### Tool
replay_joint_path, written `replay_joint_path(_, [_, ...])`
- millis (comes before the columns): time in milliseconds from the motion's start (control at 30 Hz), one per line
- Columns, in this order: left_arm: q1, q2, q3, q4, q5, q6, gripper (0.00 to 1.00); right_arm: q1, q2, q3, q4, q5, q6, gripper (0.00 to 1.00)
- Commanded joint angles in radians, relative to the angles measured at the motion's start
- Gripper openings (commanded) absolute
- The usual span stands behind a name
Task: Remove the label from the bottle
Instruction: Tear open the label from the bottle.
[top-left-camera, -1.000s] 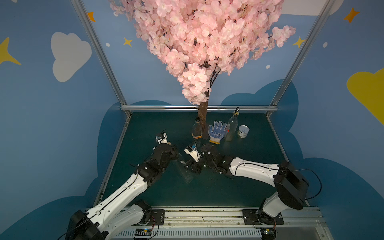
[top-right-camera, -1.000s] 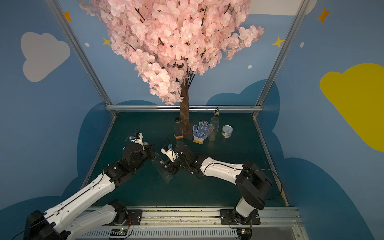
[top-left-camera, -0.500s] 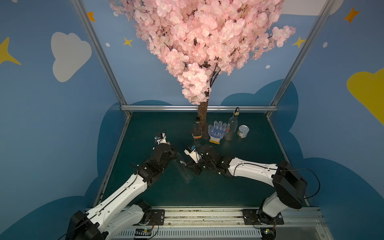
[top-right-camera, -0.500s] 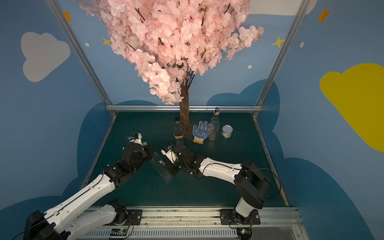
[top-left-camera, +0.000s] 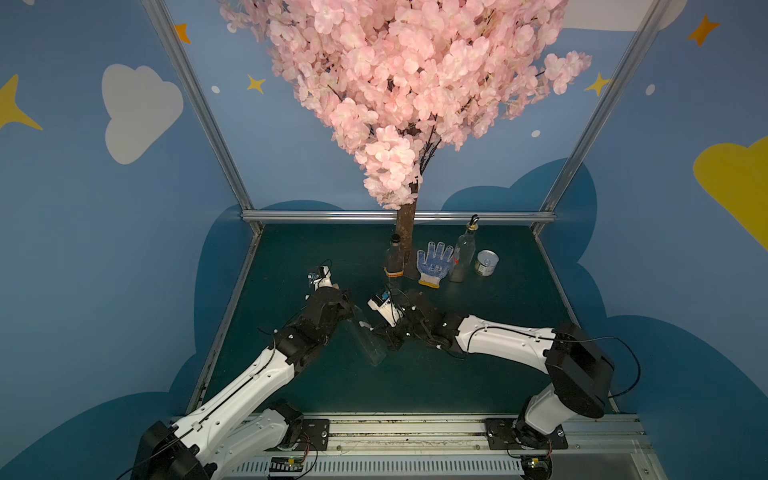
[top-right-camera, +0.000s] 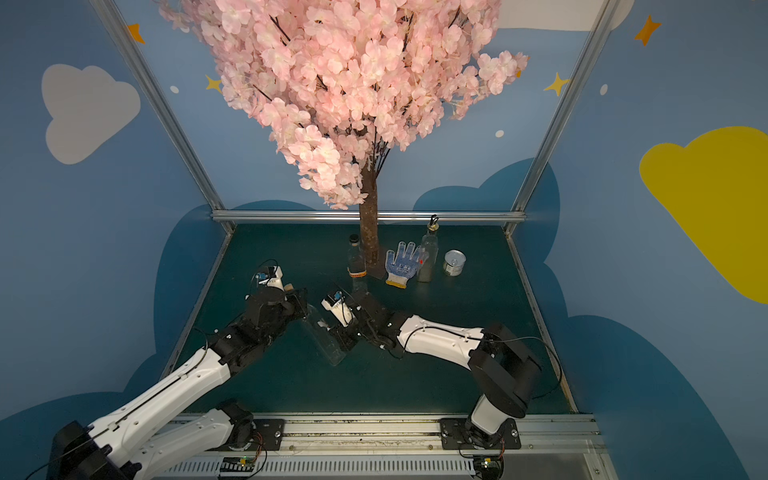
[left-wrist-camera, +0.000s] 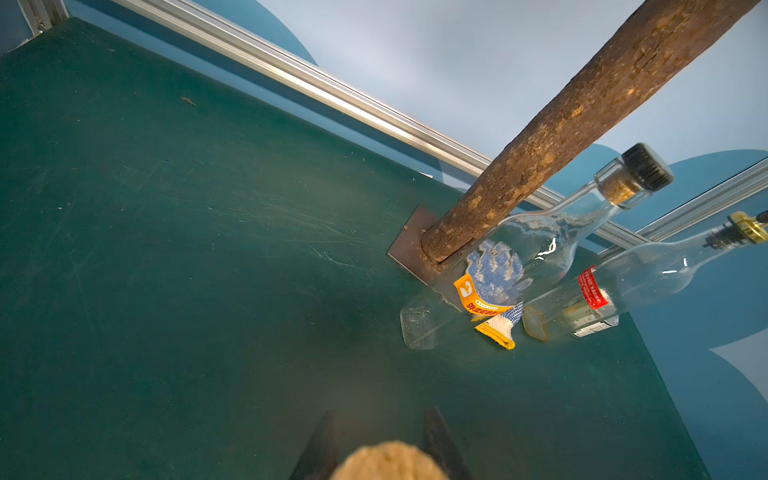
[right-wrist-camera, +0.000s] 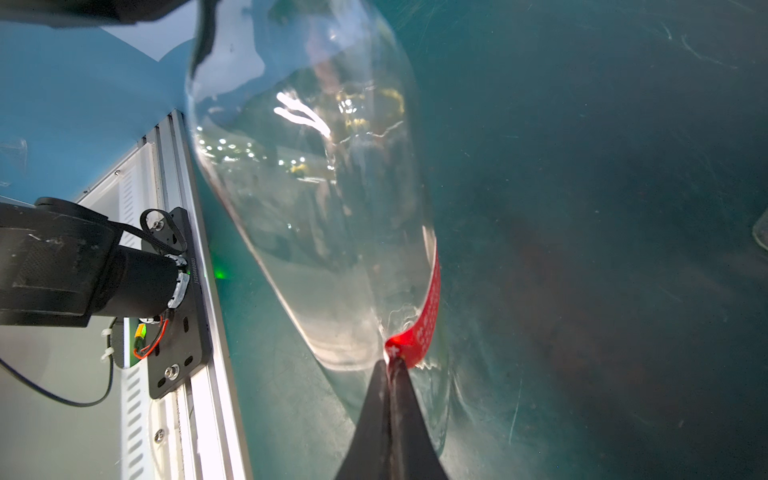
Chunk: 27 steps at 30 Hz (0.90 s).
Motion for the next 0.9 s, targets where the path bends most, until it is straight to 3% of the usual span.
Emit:
replay_joint_path(0, [-0.013,0.0,-0.024,-0.02,0.072,0.02,0.02,0.008,0.008,0.03,-0.02,0.028,-0.012,0.0])
replay_joint_path(867, [-0.012,-0.021,-0.024,-0.041,0.123,0.122,0.02,0.001,-0.016,0.047,-0.131,0.154,-0.045,0.0])
